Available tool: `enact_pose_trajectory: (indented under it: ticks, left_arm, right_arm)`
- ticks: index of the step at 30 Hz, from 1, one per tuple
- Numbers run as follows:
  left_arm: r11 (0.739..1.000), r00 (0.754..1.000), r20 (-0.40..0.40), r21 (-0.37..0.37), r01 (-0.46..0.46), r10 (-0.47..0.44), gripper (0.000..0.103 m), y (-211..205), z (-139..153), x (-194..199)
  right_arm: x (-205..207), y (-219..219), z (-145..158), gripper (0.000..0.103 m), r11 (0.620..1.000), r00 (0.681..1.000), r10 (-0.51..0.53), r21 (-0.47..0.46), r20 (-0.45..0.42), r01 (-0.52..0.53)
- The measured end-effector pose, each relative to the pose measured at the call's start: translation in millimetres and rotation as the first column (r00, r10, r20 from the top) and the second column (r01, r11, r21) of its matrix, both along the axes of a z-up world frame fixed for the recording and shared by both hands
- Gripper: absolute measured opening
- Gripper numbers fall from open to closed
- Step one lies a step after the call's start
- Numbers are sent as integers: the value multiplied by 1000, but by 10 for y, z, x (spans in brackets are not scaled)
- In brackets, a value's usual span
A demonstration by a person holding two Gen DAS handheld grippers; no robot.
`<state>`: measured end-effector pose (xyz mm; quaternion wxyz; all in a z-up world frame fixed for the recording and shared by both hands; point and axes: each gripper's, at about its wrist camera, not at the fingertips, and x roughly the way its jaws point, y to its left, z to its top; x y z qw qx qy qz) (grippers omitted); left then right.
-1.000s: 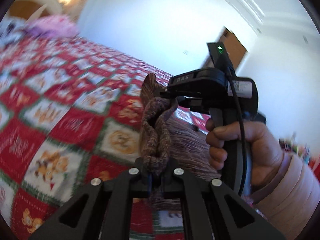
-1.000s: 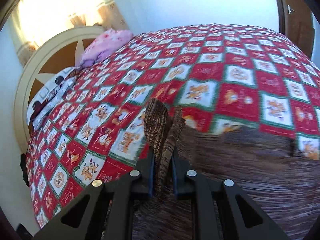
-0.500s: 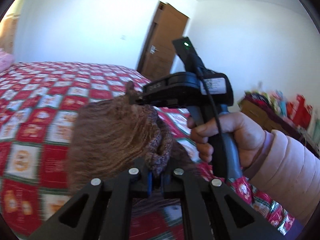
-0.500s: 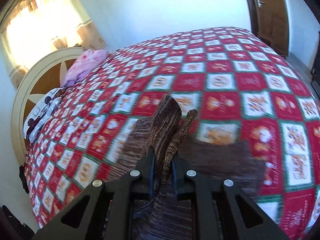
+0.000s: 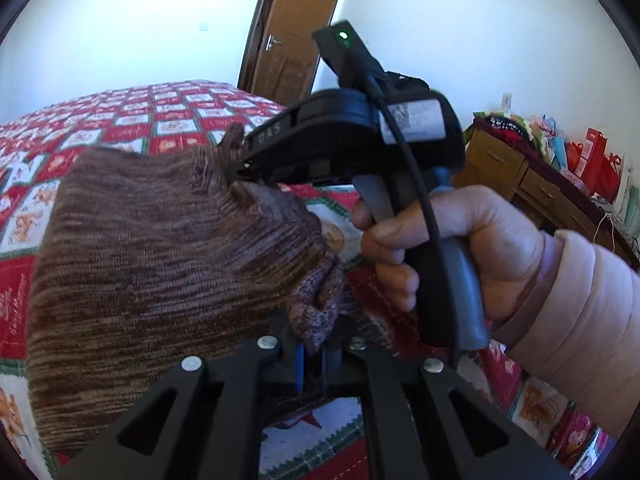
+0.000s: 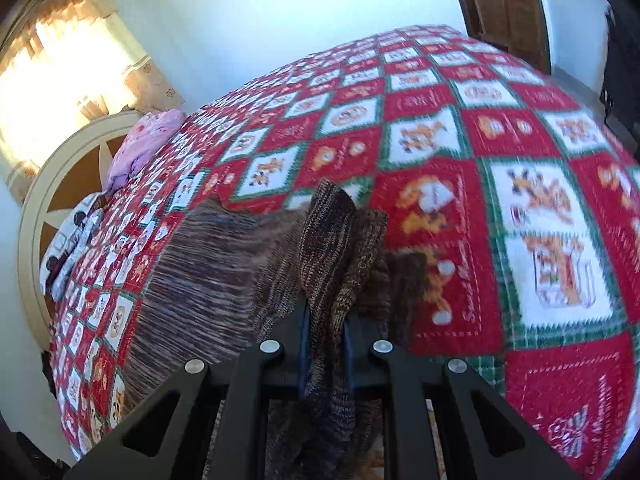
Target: Fold small clothes
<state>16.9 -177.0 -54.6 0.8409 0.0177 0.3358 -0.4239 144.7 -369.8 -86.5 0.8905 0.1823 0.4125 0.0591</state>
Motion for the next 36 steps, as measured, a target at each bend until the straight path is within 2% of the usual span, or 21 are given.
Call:
enact_pose_trajectory:
  ticks: [5, 8, 9, 10, 11, 12, 13, 15, 17, 20, 22, 24, 26, 27, 28, 31, 34, 36]
  left_arm:
    - [1000, 1000, -7, 28, 6, -6, 6, -38, 8, -39]
    - [997, 999, -29, 69, 27, -25, 16, 16, 27, -123]
    - [997, 998, -48, 69, 42, -38, 27, 80, 29, -152]
    - [997, 997, -55, 65, 48, -45, 40, 156, 28, -176]
    - [998, 998, -51, 50, 45, -43, 45, 271, 35, -211]
    - [999, 999, -43, 38, 31, -29, 56, 401, 42, -256]
    - [999, 999, -36, 30, 16, -15, 65, 507, 58, -280]
    - [999, 999, -25, 20, -32, 33, 73, 731, 98, -313]
    - [996, 996, -28, 12, -87, 88, 74, 885, 128, -282]
    - [986, 984, -61, 17, -165, 165, 75, 1063, 154, -165]
    - [977, 975, -63, 26, -213, 214, 75, 1176, 172, -132]
    - [970, 969, -52, 35, -239, 240, 75, 1254, 174, -136]
    - [968, 967, -45, 36, -250, 252, 75, 1335, 181, -140]
    - [966, 965, -43, 36, -256, 258, 75, 1380, 179, -142]
    - [965, 964, -43, 35, -261, 262, 75, 1422, 175, -136]
    - [957, 955, -59, 34, -289, 291, 75, 1512, 142, -43]
    - [952, 948, -88, 27, -305, 307, 75, 1542, 157, 113]
    - [949, 946, -74, 22, -315, 316, 75, 1512, 206, 230]
  right_arm:
    - [-69, -135, -131, 14, 996, 999, -34, 83, 10, 33]
    - [-179, -184, -98, 21, 992, 997, -79, 94, -12, 80]
    - [-258, -203, -59, 24, 991, 994, -107, 75, -23, 109]
    - [-333, -210, -22, 24, 989, 989, -145, 20, -32, 145]
    - [-468, -181, 63, 24, 971, 977, -212, -118, -29, 207]
    - [-606, -147, 139, 24, 944, 967, -255, -219, -3, 248]
    - [-764, -108, 214, 24, 927, 962, -272, -260, 35, 272]
    - [-1033, -43, 323, 24, 943, 965, -250, -207, 83, 262]
    - [-1264, 106, 377, 24, 969, 974, -201, -126, 101, 213]
    - [-1440, 448, 410, 24, 984, 985, -112, -123, 131, 129]
    - [-1445, 661, 358, 24, 985, 992, -67, -151, 110, 83]
    - [-1406, 772, 221, 24, 981, 996, -66, -176, 65, 76]
    - [-1382, 773, -26, 20, 986, 996, -83, -144, -15, 80]
    - [-1394, 750, -99, 17, 989, 996, -86, -126, -24, 82]
    - [-1469, 755, -110, 17, 987, 996, -86, -132, 11, 86]
    - [-1553, 790, -97, 16, 984, 998, -62, -165, 0, 61]
    - [-1566, 813, -3, 16, 981, 998, -44, -193, -52, 34]
    - [-1553, 826, 170, 16, 978, 999, -34, -206, -23, 28]
